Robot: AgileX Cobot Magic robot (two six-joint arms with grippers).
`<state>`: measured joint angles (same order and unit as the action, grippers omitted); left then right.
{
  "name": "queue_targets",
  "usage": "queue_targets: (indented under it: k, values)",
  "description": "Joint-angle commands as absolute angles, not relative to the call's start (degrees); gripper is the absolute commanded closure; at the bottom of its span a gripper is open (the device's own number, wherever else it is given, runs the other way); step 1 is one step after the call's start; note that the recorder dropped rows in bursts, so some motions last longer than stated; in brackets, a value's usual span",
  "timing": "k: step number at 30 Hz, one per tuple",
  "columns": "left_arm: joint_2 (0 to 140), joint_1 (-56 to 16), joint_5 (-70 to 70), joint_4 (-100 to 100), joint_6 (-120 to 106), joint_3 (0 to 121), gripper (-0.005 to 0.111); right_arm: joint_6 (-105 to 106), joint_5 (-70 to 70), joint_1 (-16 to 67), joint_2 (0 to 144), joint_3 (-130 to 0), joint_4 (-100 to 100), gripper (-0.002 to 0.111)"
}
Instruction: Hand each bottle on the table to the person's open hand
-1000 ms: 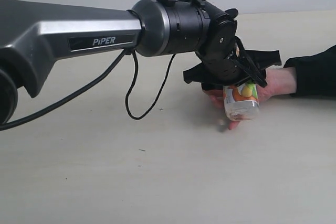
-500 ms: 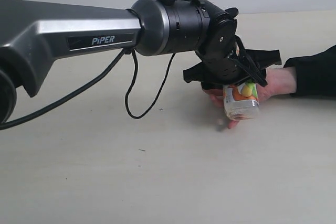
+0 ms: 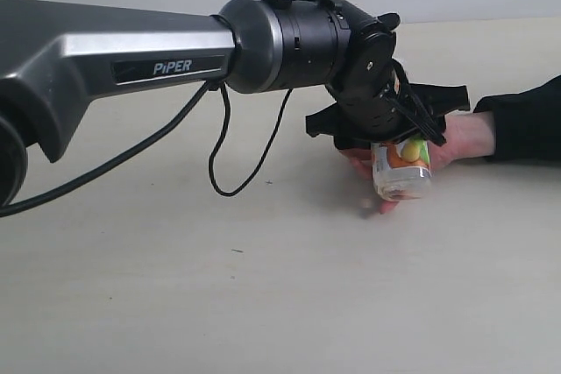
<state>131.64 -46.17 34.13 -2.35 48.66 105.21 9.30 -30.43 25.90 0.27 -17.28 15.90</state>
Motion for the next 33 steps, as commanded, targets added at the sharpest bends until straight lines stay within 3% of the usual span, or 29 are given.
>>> queue_targets:
  k: [1, 26, 29, 33]
  values:
    - [130.7, -46.1, 34.8, -2.6, 48.1, 105.7, 0.025, 9.4, -29.8, 26.1, 0.0, -17.0, 16.1, 0.108]
    - [120.7, -46.1, 41.9, -2.3, 39.2, 105.7, 0.025, 9.4, -29.8, 26.1, 0.0, -17.0, 16.1, 0.108]
    - [117.7, -46.1, 44.0, -2.4, 36.7, 105.7, 0.047, 9.4, -29.8, 26.1, 0.0, -17.0, 16.1, 0.108]
    - [113.8, -46.1, 47.8, -3.6, 34.2, 105.7, 0.106, 9.4, -29.8, 26.1, 0.0, -17.0, 16.1, 0.108]
